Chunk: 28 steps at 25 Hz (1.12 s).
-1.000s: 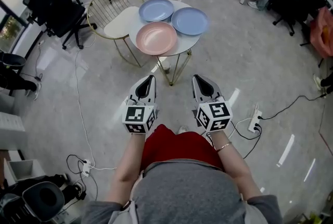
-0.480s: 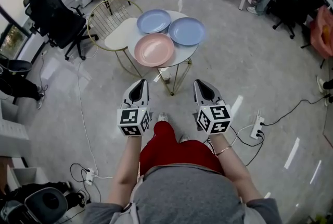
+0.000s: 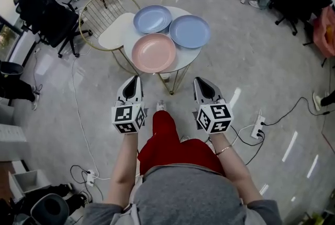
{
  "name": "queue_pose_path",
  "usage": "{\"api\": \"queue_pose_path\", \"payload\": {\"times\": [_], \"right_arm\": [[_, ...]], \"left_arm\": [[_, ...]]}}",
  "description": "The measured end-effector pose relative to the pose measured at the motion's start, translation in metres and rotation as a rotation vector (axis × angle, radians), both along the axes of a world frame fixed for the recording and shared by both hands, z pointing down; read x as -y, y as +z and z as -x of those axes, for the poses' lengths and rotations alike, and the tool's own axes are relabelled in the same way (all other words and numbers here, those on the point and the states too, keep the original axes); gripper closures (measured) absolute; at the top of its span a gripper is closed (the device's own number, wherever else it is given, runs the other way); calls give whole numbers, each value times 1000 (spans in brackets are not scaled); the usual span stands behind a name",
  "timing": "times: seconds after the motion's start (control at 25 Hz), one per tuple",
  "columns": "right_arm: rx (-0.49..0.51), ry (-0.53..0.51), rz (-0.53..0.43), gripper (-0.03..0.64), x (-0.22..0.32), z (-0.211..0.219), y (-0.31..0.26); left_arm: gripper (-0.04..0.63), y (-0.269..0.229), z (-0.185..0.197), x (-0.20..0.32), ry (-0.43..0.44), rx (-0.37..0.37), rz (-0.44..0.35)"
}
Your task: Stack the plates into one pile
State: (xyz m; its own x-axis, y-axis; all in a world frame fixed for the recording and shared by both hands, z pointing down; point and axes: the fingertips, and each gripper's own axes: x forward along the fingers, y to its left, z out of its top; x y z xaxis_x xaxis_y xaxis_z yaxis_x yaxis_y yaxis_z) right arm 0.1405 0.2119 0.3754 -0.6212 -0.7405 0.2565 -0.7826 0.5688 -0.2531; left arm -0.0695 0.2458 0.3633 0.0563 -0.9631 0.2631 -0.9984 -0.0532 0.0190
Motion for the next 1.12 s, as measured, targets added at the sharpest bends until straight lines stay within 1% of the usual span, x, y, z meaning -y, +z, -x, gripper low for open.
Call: {"api": "queue_pose_path", "payload": {"times": [0.2,0.44,0.72,0.8,0.96,1.12], "right_arm": [[-10,21,42,588,47,34,21],[-64,23,92,588,100,79,38],[-105,84,135,588,157,110,50],[-116,103,143,588,168,113,53],[-130,150,158,588,182,111,61],[-155,185,179,588,190,118,70]], "left_arm": [[580,19,34,44,5,-20,31],[580,33,83,99,12,-33,71],[580,47,133,156,51,-15,114],[580,50,140,170,66,-11,119],[580,59,143,198,112,-10,129],[580,71,148,218,159,-15,156]]}}
